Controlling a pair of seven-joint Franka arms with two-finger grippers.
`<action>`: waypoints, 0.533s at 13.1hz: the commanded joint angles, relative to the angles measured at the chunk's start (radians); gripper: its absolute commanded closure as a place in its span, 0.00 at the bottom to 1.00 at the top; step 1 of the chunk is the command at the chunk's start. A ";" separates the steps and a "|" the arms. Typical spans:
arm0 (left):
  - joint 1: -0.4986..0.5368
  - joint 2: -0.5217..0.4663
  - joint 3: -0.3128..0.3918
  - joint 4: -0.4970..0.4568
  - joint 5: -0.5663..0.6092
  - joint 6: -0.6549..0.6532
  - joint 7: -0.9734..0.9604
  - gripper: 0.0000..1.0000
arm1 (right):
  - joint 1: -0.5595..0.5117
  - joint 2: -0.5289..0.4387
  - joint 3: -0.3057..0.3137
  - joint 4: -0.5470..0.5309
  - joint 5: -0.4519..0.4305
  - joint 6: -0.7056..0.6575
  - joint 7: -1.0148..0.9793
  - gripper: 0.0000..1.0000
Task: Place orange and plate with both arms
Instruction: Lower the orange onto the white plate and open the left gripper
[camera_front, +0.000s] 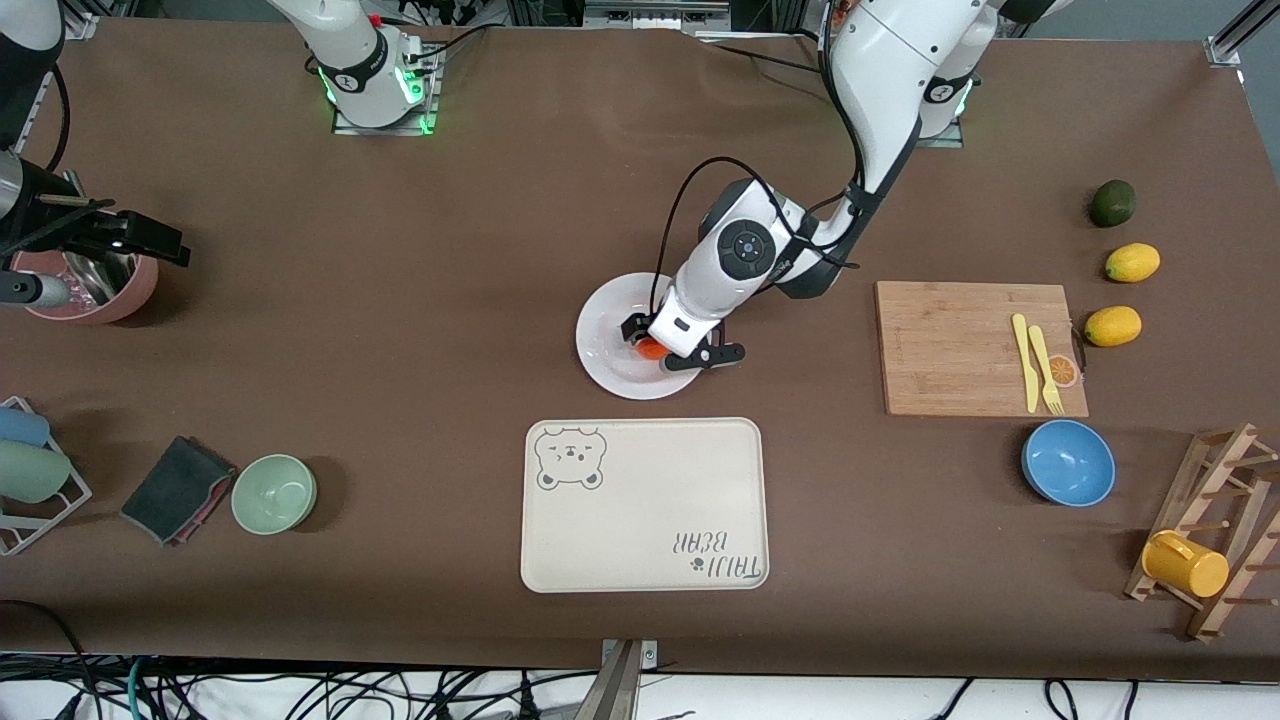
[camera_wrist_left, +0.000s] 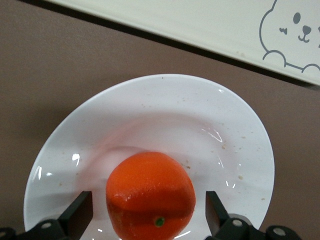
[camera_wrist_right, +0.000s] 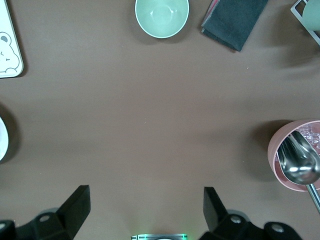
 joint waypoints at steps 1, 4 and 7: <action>0.005 -0.034 0.011 -0.001 -0.015 -0.011 -0.003 0.00 | -0.010 -0.011 0.010 -0.010 -0.004 -0.006 0.002 0.00; 0.092 -0.112 -0.001 -0.025 -0.015 -0.081 0.005 0.00 | -0.010 -0.011 0.008 -0.010 -0.004 -0.006 0.002 0.00; 0.184 -0.199 -0.019 -0.027 -0.015 -0.197 0.008 0.00 | -0.010 -0.011 0.010 -0.010 -0.004 -0.009 0.005 0.00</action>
